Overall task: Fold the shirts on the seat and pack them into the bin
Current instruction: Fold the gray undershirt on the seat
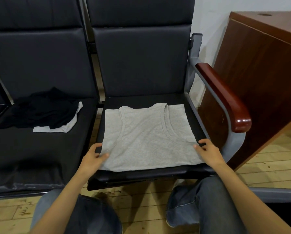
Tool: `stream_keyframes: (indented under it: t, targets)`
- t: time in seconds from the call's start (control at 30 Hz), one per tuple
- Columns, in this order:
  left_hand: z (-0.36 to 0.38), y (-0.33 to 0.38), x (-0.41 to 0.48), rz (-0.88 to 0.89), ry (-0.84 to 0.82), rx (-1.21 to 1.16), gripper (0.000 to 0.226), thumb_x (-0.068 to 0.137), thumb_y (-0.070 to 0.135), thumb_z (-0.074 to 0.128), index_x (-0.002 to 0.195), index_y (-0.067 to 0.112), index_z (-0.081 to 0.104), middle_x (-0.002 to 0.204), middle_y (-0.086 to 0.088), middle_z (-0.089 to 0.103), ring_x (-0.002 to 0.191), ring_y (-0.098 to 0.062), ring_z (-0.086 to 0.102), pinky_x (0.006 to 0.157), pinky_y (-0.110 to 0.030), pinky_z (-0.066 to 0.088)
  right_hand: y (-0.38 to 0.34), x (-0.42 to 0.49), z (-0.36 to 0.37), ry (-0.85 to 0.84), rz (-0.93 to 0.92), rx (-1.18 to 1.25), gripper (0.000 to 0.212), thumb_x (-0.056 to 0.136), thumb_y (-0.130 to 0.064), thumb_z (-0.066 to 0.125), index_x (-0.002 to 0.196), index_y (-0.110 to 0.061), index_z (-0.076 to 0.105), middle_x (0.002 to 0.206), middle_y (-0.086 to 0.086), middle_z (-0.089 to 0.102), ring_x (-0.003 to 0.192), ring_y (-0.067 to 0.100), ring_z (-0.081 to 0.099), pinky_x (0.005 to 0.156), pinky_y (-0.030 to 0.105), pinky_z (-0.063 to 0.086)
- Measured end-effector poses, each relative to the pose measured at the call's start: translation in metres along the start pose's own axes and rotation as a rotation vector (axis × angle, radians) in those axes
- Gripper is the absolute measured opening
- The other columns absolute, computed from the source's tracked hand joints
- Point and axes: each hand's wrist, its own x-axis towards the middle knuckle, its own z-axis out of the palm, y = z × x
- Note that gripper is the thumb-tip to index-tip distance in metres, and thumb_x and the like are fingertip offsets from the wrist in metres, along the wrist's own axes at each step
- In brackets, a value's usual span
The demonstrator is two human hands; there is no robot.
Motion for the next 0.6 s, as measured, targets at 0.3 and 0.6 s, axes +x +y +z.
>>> stream_keyframes:
  t: [0.3, 0.6]
  targets:
    - [-0.023, 0.022, -0.007, 0.188, 0.075, -0.120, 0.016, 0.091, 0.005, 0.058, 0.102, 0.014, 0.067, 0.104, -0.002, 0.063, 0.101, -0.018, 0.057, 0.075, -0.020, 0.044, -0.014, -0.001, -0.024, 0.037, -0.020, 0.338, 0.038, 0.090, -0.020, 0.063, 0.125, -0.012, 0.050, 0.112, 0.006, 0.056, 0.101, 0.018, 0.052, 0.084, 0.030, 0.041]
    - [-0.026, -0.006, -0.024, -0.003, -0.064, 0.086, 0.016, 0.089, 0.005, 0.060, 0.093, 0.016, 0.071, 0.107, 0.002, 0.063, 0.097, -0.014, 0.057, 0.081, -0.026, 0.042, 0.013, -0.010, -0.039, -0.203, -0.029, -0.099, 0.033, 0.085, -0.023, 0.070, 0.110, -0.018, 0.048, 0.093, 0.006, 0.060, 0.081, 0.017, 0.057, 0.065, 0.023, 0.042]
